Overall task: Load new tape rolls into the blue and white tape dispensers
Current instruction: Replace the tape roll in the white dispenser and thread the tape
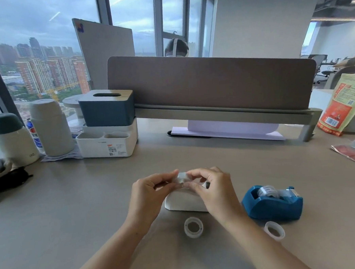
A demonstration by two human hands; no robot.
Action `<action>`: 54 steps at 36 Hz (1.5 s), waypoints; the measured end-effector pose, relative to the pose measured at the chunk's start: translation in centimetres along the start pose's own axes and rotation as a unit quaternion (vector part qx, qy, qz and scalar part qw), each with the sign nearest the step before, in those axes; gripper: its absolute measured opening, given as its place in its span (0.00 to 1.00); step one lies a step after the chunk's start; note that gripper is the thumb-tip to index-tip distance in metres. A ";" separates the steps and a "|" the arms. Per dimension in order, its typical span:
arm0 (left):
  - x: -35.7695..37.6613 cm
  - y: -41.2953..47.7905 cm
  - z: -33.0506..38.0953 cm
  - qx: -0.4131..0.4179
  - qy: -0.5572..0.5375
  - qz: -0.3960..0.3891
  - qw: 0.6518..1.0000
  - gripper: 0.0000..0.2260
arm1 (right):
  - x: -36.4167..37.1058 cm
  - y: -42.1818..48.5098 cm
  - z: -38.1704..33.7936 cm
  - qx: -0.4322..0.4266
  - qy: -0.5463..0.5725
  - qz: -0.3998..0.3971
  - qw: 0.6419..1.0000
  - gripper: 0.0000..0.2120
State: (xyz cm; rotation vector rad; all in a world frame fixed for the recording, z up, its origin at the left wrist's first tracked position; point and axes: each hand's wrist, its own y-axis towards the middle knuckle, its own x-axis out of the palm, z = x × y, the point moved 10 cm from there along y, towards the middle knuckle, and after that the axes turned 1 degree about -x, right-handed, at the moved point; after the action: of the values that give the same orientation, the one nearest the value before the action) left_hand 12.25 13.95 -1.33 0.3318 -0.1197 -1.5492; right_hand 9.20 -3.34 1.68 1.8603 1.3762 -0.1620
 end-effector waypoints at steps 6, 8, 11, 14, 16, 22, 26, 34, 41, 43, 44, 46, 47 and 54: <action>-0.2 0.1 -0.5 0.016 0.046 -0.004 0.999 0.13 | 0.6 0.0 1.2 0.000 -0.053 -0.013 0.998 0.06; -0.3 0.0 -0.4 0.028 0.067 -0.005 0.997 0.10 | 1.0 0.0 1.4 0.000 -0.074 -0.014 0.997 0.07; 0.1 -0.5 -0.4 0.035 0.117 -0.032 0.992 0.15 | 1.0 0.1 1.3 -0.002 -0.079 -0.009 0.997 0.08; 0.5 -0.9 -0.5 0.025 0.137 -0.056 0.989 0.26 | 0.9 0.1 1.3 0.002 -0.063 -0.007 0.998 0.09; 0.5 -1.0 -0.8 0.011 0.138 -0.058 0.989 0.26 | 0.9 0.0 1.6 0.013 -0.040 -0.012 0.999 0.10; 0.6 -1.0 -1.0 0.015 0.163 -0.061 0.985 0.19 | 1.1 0.0 2.3 0.013 -0.021 -0.022 0.999 0.10; 0.8 -1.2 -1.0 0.027 0.152 -0.068 0.986 0.17 | 0.6 0.0 1.7 -0.001 -0.048 -0.017 0.999 0.09; 0.8 -1.2 -0.6 0.059 0.182 -0.063 0.979 0.18 | 0.4 -0.3 2.2 0.003 -0.087 -0.011 0.996 0.10; 1.0 -1.6 0.2 0.083 0.186 -0.057 0.977 0.19 | 0.0 -0.9 0.7 -0.017 -0.137 0.033 0.990 0.14; 1.1 -1.6 0.3 0.086 0.192 -0.058 0.976 0.19 | -0.1 -0.8 0.7 -0.011 -0.134 0.039 0.990 0.12; 1.1 -1.6 0.3 0.088 0.193 -0.058 0.976 0.19 | -0.1 -0.8 0.7 -0.005 -0.131 0.038 0.991 0.12; 1.0 -1.6 0.3 0.088 0.194 -0.057 0.975 0.20 | -0.2 -0.8 0.9 0.006 -0.123 0.037 0.992 0.11; 1.0 -1.5 0.3 0.089 0.195 -0.057 0.975 0.20 | -0.2 -0.9 0.9 0.011 -0.119 0.038 0.992 0.11; 0.9 -1.4 0.1 0.087 0.190 -0.054 0.976 0.20 | -0.2 -0.9 1.3 0.049 -0.089 0.055 0.993 0.09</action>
State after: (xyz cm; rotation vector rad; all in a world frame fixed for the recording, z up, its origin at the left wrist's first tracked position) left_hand 10.84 13.07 -1.73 0.7785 0.0635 -1.5576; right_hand 8.77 -4.27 0.44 1.9460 1.1600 -0.3366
